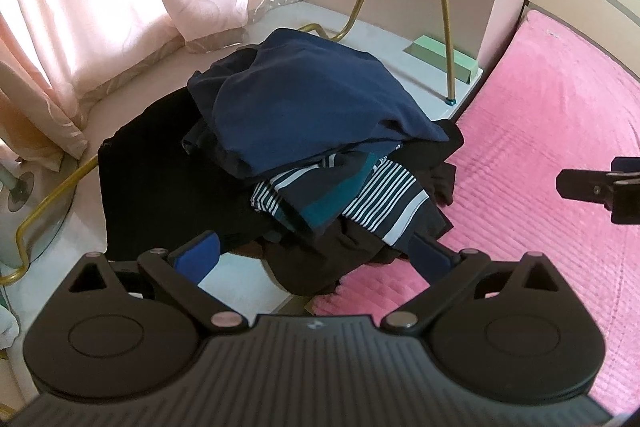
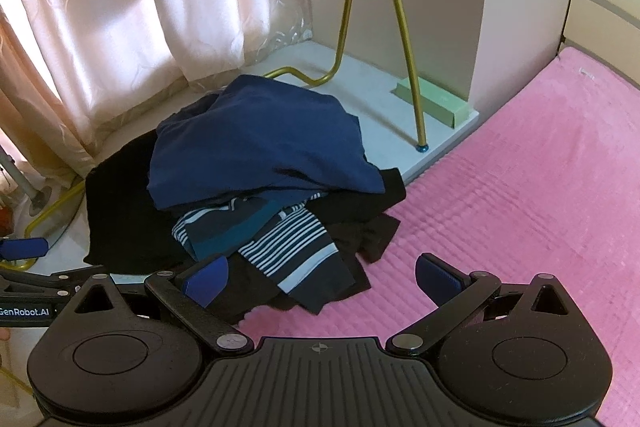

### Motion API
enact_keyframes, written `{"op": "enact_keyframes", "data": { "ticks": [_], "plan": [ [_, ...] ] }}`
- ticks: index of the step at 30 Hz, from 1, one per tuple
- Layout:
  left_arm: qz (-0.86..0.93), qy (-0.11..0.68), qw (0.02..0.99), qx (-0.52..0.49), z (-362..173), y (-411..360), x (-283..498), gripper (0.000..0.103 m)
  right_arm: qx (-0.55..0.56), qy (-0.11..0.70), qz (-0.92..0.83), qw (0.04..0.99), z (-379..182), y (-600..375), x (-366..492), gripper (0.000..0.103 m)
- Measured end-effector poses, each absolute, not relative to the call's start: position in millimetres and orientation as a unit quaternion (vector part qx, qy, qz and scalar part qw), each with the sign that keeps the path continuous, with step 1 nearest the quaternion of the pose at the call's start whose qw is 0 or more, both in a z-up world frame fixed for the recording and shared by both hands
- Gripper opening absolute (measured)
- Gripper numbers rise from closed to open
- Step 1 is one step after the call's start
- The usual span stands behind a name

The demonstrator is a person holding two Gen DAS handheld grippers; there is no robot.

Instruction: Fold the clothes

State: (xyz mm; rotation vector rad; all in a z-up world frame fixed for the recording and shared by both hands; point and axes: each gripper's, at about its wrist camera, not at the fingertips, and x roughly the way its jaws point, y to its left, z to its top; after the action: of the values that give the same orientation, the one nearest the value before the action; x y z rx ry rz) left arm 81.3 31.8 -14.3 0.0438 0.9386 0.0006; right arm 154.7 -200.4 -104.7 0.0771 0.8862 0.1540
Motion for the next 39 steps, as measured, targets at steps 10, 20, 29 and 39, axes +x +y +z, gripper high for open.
{"op": "enact_keyframes", "data": {
  "ticks": [10, 20, 29, 39],
  "plan": [
    [-0.001, 0.459, 0.888, 0.023, -16, 28, 80, 0.099, 0.041, 0.433, 0.077, 0.897, -106, -200, 154, 0.102],
    [-0.005, 0.461, 0.887, 0.027, -17, 25, 80, 0.099, 0.046, 0.436, 0.076, 0.895, -107, -202, 153, 0.102],
    [-0.006, 0.464, 0.885, 0.032, -19, 22, 79, 0.099, 0.053, 0.440, 0.075, 0.893, -108, -206, 153, 0.102],
    [-0.008, 0.468, 0.883, 0.032, -22, 20, 79, 0.099, 0.059, 0.444, 0.072, 0.891, -109, -209, 153, 0.102]
  ]
}}
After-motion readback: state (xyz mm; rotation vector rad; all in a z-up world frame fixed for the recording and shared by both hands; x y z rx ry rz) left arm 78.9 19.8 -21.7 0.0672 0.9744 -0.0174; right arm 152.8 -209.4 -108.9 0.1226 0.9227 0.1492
